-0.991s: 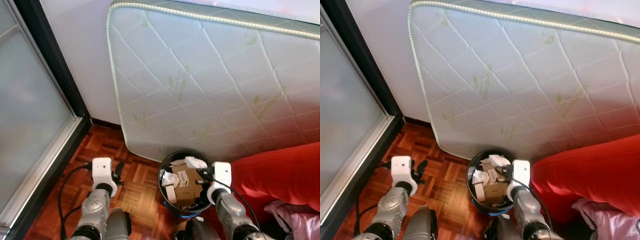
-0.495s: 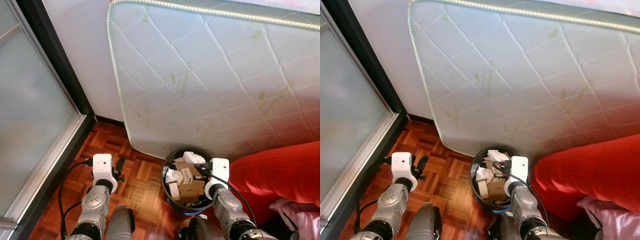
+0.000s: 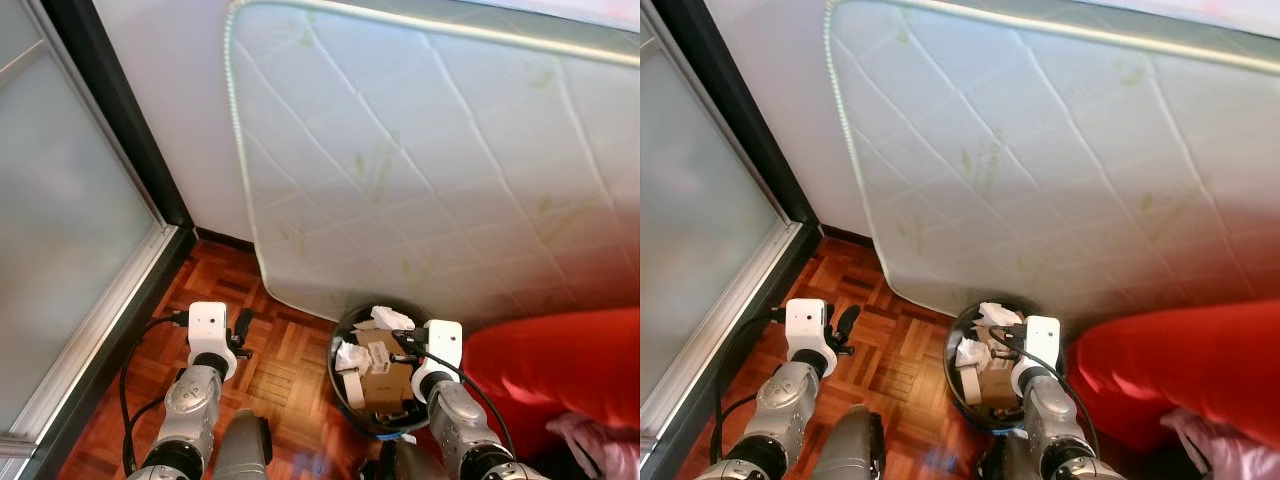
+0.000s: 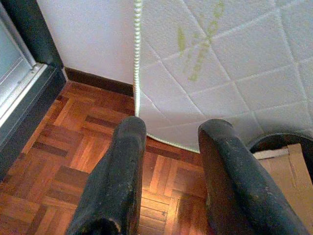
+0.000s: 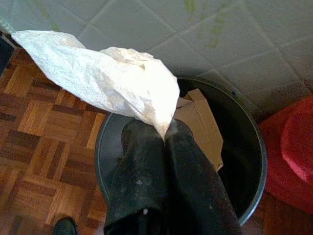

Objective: Clean up the room

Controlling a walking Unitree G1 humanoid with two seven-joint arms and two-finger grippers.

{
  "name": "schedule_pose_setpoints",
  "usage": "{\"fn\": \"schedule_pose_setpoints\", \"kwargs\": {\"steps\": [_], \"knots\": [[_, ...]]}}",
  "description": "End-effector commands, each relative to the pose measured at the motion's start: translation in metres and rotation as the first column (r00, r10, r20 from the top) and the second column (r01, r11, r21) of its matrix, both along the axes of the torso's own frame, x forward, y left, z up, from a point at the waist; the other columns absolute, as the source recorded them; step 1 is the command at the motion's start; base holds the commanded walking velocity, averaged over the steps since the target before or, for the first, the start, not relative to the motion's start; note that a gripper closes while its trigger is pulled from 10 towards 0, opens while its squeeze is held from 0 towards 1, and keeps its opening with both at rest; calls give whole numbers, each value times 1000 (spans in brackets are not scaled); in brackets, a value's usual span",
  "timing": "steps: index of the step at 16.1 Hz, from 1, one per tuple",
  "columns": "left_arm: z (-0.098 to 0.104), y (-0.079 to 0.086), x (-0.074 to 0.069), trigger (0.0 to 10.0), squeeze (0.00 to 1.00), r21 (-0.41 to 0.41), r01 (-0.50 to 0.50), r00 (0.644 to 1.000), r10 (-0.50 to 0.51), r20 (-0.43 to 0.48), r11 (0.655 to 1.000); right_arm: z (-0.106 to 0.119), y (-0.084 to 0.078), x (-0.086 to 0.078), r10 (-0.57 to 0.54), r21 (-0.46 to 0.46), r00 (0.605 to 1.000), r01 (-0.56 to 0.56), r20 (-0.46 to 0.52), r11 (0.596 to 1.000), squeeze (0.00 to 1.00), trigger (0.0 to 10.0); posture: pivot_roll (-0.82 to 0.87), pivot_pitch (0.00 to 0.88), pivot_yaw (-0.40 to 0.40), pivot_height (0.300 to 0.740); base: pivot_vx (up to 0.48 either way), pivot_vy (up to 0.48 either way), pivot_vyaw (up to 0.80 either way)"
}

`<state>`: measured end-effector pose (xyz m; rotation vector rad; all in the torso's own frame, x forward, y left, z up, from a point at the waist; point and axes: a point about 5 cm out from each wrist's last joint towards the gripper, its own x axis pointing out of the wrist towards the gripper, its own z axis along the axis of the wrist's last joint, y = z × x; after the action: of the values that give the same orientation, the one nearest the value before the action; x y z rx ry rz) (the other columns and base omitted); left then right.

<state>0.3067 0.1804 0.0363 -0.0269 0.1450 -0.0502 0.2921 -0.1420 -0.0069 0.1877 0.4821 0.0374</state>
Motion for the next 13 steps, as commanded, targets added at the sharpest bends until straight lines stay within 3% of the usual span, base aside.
{"fn": "schedule_pose_setpoints", "kwargs": {"steps": [1, 12, 13], "knots": [[-4, 0, -3, 10000, 0, -13, -3, 1000, 3, -23, 1000, -5, -3, -5, -23, 3, 1000, 23, -18, 1000, 0, 10000, 99, 256, -23, 648, 319, 0, 0], [-4, -3, -2, 10000, 0, -19, 17, 999, -18, -28, 1000, -9, -12, -6, -63, -70, 994, 57, -91, 996, 0, 10000, 103, 258, -26, 648, 0, 0, 0], [-4, -3, -2, 10000, 0, -19, 17, 999, -18, -27, 1000, -9, -13, -6, -70, -77, 993, 63, -97, 995, 251, 10000, 107, 258, -27, 648, 0, 0, 0]]}}
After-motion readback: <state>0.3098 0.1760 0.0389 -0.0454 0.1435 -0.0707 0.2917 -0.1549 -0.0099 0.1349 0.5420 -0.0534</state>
